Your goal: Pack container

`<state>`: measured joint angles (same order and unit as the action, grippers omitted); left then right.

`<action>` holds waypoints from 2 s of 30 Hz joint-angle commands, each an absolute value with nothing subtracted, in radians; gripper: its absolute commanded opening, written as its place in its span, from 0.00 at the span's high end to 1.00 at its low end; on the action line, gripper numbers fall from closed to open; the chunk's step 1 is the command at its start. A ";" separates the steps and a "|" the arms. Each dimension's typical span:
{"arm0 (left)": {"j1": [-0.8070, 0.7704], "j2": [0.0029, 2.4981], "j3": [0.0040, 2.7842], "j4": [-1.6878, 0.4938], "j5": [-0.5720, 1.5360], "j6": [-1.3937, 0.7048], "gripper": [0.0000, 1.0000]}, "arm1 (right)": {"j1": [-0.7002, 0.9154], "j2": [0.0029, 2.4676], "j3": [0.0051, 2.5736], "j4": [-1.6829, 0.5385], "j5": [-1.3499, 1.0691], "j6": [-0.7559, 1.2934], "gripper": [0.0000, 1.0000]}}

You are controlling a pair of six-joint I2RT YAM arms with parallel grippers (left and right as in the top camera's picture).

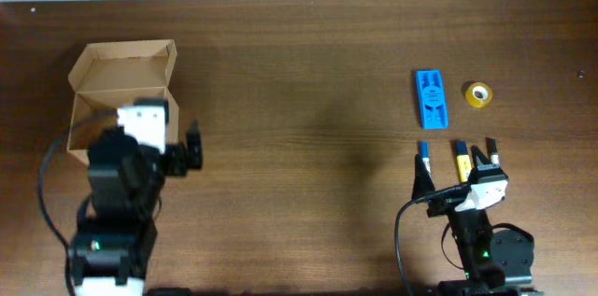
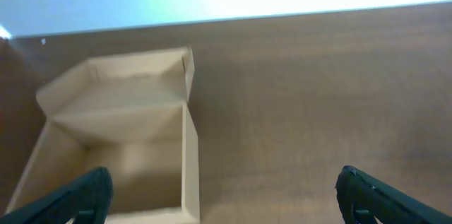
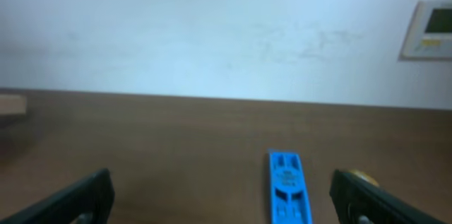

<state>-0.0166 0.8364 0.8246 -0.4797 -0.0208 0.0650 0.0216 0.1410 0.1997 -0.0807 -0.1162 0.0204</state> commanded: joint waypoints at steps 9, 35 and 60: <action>-0.016 0.945 0.956 -0.446 -0.039 0.085 0.00 | 0.013 0.168 0.196 -0.117 -0.123 0.039 0.01; 0.126 1.225 1.276 -0.826 0.017 0.084 0.00 | -0.109 1.374 1.267 -0.775 -0.203 -0.071 0.01; 0.127 1.647 1.551 -1.167 0.116 0.015 0.01 | -0.488 1.487 1.293 -0.804 0.016 0.140 0.01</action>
